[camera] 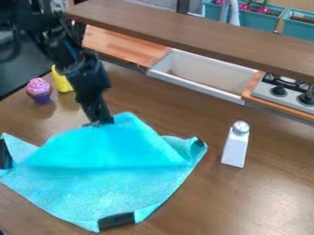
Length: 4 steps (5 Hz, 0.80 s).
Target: Unfold the cloth from the bottom right to the top left
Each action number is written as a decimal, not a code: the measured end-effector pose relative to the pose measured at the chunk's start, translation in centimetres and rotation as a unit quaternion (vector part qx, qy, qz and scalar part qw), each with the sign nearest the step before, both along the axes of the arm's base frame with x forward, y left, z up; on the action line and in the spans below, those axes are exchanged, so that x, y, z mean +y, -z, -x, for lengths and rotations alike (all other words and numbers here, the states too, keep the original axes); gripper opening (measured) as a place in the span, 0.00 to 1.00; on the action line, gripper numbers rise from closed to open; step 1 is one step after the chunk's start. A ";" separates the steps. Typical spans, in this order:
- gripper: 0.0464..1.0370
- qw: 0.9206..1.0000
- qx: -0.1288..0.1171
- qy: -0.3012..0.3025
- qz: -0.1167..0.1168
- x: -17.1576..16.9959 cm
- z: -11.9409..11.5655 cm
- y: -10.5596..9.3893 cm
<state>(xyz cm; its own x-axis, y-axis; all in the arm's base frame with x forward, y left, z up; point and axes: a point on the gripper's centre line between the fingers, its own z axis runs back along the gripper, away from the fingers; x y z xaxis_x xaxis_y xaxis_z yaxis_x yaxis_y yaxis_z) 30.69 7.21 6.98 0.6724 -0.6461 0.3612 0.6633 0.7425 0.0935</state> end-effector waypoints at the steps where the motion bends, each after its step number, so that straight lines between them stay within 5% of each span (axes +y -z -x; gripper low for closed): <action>1: 0.00 0.999 -0.001 -0.039 0.005 2.0 -2.4 -0.9; 4: 0.00 0.994 0.031 -0.101 -0.015 6.9 -8.7 1.4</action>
<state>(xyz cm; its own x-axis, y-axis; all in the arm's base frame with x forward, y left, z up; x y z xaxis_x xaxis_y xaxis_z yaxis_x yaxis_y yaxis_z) 39.42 14.06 5.53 0.8101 -0.5053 0.2973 0.5056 0.8589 0.0821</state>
